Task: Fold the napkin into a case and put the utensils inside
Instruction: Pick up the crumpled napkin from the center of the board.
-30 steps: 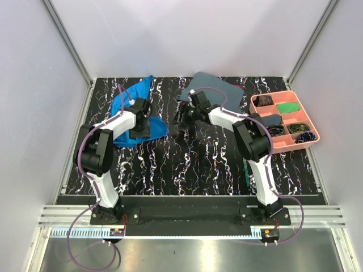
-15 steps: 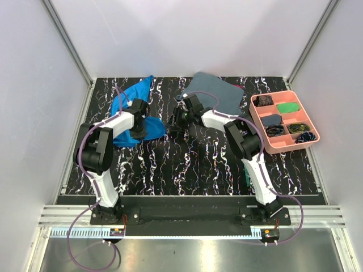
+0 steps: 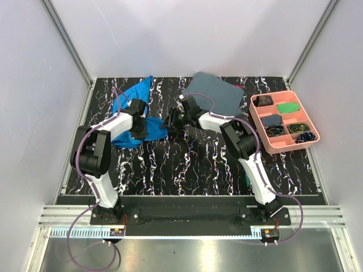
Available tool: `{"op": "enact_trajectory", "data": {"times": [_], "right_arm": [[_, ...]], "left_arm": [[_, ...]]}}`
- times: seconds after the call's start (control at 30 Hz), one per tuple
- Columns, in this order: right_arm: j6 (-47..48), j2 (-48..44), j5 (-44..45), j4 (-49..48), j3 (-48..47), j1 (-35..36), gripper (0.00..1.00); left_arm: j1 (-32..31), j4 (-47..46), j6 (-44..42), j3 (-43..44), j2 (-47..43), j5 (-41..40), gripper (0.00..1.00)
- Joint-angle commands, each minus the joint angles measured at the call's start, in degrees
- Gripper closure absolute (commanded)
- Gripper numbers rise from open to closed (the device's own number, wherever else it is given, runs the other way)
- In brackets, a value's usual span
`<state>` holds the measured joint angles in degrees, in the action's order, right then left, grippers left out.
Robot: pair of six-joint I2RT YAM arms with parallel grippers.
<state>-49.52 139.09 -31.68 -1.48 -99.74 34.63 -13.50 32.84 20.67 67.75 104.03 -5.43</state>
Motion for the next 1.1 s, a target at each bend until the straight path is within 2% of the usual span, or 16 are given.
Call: {"op": "enact_trajectory", "data": {"times": [0.0,0.03,0.13,0.23,0.33,0.5,0.63,0.9,0.97,1.07], "right_arm": [[-1.5,-0.9,-2.1,-2.9,2.0,1.2,0.57],[-2.1,-0.8,-2.4,-3.3,2.1,1.2,0.67],[-1.5,-2.7,-1.7,-3.0,3.3,1.1,0.94],[0.4,-5.1,0.5,-1.0,3.9,1.1,0.98],[0.6,-6.4,0.3,-0.8,4.7,1.1,1.0],[1.0,-7.3,0.0,-1.4,6.9,0.8,1.0],[0.8,-8.2,-0.4,-2.6,8.7,0.4,1.0],[0.7,-9.1,-1.4,-3.5,9.4,0.3,1.0],[1.3,-9.4,-1.4,-3.6,9.6,0.3,1.0],[3.6,-10.5,-1.7,-2.0,9.2,-0.5,1.0]], "left_arm": [[0.2,-1.3,0.4,-0.2,-3.8,3.4,1.0],[0.2,-1.3,0.5,-0.3,-3.8,3.7,0.98],[0.2,-2.1,0.3,-1.6,-4.2,4.2,0.8],[0.2,-2.8,0.2,-2.7,-4.7,3.9,0.68],[0.2,-3.0,-0.1,-3.1,-4.5,3.8,0.67],[0.6,-3.2,0.0,-3.4,-4.3,3.2,0.76],[0.9,-3.1,-0.2,-3.7,-4.1,2.8,0.89],[0.9,-3.1,-0.5,-3.5,-3.2,2.0,0.92],[0.9,-2.9,-0.5,-3.3,-3.7,1.8,0.98],[2.2,-3.0,1.3,-3.7,-8.6,4.9,1.0]]}}
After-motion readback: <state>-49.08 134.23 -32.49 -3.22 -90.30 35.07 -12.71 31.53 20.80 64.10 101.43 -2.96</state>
